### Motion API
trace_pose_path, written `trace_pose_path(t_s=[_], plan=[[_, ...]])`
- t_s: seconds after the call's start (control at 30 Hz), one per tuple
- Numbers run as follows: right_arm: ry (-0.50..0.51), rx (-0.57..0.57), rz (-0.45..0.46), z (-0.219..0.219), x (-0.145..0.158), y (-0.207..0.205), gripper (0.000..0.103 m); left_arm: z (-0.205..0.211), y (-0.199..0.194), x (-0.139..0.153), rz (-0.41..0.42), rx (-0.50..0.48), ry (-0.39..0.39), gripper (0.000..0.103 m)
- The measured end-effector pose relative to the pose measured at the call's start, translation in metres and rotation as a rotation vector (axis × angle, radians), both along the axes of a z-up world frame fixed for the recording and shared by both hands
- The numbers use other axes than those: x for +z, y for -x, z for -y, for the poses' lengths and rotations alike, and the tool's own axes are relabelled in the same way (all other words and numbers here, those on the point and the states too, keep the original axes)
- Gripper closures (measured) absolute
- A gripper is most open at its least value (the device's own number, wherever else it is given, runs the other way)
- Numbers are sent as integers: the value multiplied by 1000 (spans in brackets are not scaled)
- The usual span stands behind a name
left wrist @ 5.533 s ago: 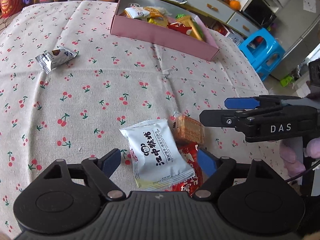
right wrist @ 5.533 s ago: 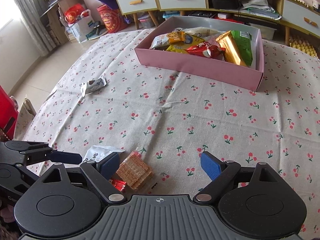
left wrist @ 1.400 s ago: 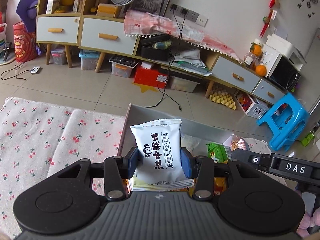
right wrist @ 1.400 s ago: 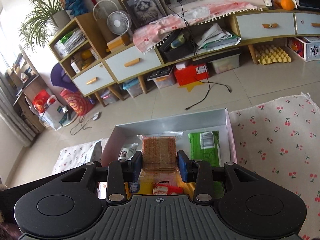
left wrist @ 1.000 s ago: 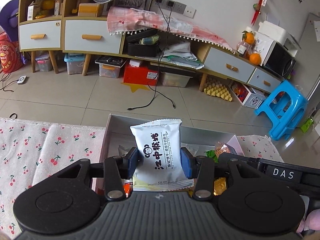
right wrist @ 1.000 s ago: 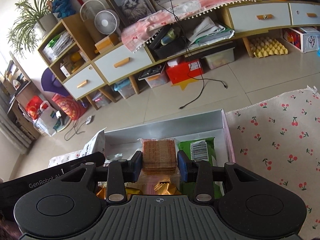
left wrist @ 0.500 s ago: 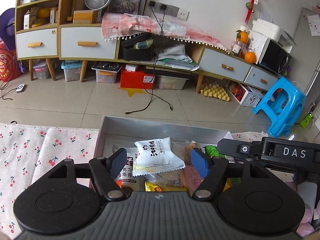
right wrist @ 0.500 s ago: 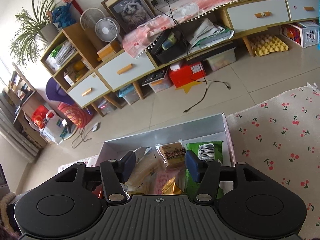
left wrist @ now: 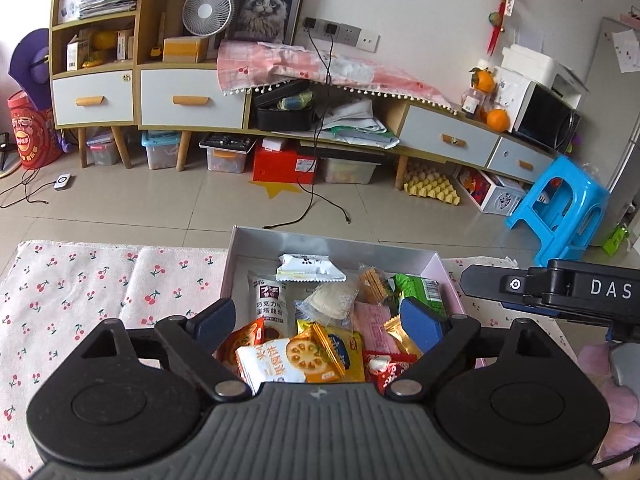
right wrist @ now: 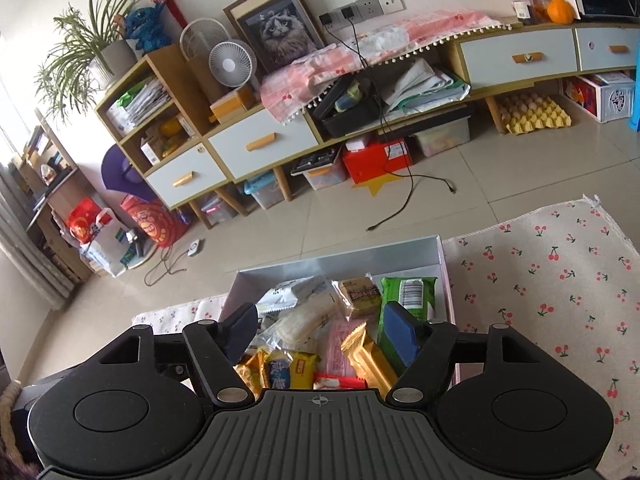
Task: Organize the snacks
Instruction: 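Open both tools to release the snacks and lift away, then move both open tools toward the truffle chocolate packet and red candy bag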
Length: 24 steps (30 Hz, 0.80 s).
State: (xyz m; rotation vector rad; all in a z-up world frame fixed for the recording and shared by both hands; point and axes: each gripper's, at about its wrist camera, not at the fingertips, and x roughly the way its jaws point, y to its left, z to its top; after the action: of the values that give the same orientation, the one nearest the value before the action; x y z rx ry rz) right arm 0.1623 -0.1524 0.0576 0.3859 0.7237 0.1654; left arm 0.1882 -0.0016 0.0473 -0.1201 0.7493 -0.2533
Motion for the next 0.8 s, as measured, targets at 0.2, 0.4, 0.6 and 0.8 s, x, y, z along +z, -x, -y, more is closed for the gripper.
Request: trace_pose_path(t_s=[0.2,0.4,0.6,0.8], plan=[[15,38,-7,-10,9,31,22,-8,27,6,-15,13,-21,9],[50,108,-28,-29,12,64,21,-20,53,9,-44,37,-28,5],[73,171,-66,-48,5,93,21,-30,77,6,-68,55,-69,2],[102,222,-93,-63,-8,120,21,-42,101,0,-82,74,-73,1]])
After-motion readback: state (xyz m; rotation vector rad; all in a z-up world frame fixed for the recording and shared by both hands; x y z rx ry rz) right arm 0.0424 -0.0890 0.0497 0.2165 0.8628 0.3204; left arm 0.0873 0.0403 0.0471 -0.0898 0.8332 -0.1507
